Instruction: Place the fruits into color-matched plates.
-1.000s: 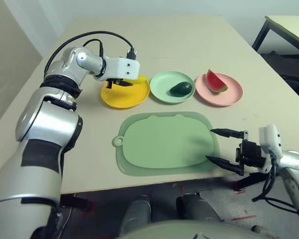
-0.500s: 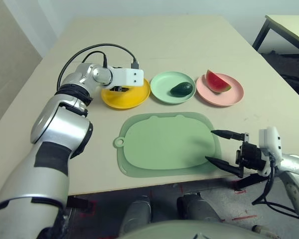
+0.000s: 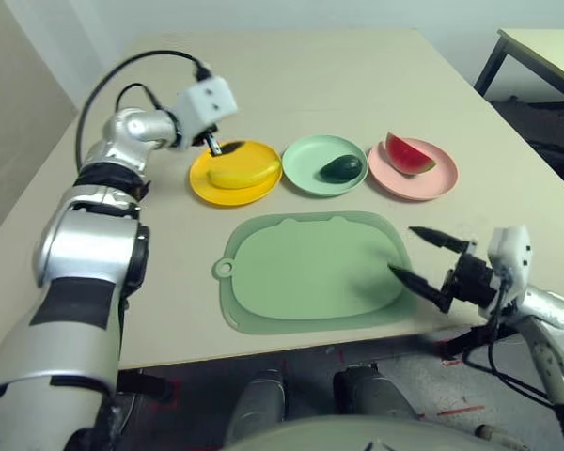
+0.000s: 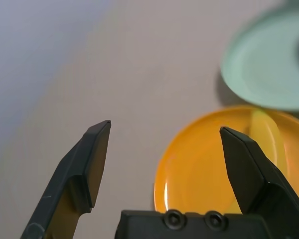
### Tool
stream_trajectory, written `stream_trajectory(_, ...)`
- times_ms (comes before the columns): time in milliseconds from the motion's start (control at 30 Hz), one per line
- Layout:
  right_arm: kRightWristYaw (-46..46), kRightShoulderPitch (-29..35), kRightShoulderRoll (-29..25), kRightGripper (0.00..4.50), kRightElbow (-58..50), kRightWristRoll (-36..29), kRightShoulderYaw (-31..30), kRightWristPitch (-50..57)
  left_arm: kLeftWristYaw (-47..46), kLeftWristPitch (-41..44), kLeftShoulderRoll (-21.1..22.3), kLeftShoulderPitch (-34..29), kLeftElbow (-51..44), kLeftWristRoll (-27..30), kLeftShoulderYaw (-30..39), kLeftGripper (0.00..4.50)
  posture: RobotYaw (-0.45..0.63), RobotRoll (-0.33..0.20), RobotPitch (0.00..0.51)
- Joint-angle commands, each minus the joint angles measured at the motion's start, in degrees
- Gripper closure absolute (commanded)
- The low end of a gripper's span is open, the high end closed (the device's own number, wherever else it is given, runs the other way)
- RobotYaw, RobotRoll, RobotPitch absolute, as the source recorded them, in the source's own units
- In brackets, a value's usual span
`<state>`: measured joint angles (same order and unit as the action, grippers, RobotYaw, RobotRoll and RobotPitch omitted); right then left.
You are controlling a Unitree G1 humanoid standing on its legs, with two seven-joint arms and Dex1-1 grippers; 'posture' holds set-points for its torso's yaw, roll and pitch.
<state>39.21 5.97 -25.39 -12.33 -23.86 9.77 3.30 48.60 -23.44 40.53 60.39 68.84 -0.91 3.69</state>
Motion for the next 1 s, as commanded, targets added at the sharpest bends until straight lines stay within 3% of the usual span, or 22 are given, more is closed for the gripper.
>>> stream_trajectory(33, -6.93, 1.15, 2.38, 0.0, 0.09, 3.16, 1.6, -0.06, 0.66, 10.54, 0.09, -11.04, -14.15, 15.35, 12.57, 0.04, 0.0, 0.0, 0.102)
stream_trajectory(100, -8.25, 2.04, 3.4, 0.0, 1.32, 4.71, 2.47, -3.27, -4.61, 19.16, -2.76, -25.7, -32.1, 23.46, 20.21, 0.04, 0.01, 0.0, 0.102)
stream_trajectory(167, -9.24, 2.6, 3.61, 0.0, 3.13, 5.49, 3.72, -5.15, -9.72, 24.88, -5.68, -37.42, -46.43, 27.07, 23.9, 0.04, 0.03, 0.0, 0.1)
stream_trajectory(267, -7.68, 3.72, 0.74, 0.0, 8.99, 7.83, 5.23, -8.94, -14.73, 29.07, -9.96, -49.5, -57.38, 28.27, 25.14, 0.04, 0.06, 0.0, 0.095)
stream_trajectory(333, -6.52, 3.38, -0.73, 0.0, 12.84, 7.43, 6.55, -10.8, -15.98, 30.1, -11.47, -53.56, -60.46, 28.48, 25.1, 0.04, 0.07, 0.0, 0.093)
stream_trajectory(467, -2.45, -0.91, -4.88, 0.0, 24.2, 4.47, 10.39, -14.03, -16.85, 30.07, -13.52, -58.9, -63.21, 27.57, 23.5, 0.04, 0.09, 0.0, 0.089)
stream_trajectory(667, -1.11, -5.52, -6.11, 0.0, 32.57, 2.56, 13.59, -16.35, -18.78, 30.39, -15.72, -61.28, -65.78, 27.57, 22.92, 0.04, 0.09, 0.0, 0.09)
stream_trajectory(1000, 3.38, -9.45, -7.0, 0.0, 39.74, 3.59, 12.29, -21.07, -18.77, 30.0, -14.26, -61.15, -64.71, 25.69, 20.61, 0.04, 0.08, 0.0, 0.09)
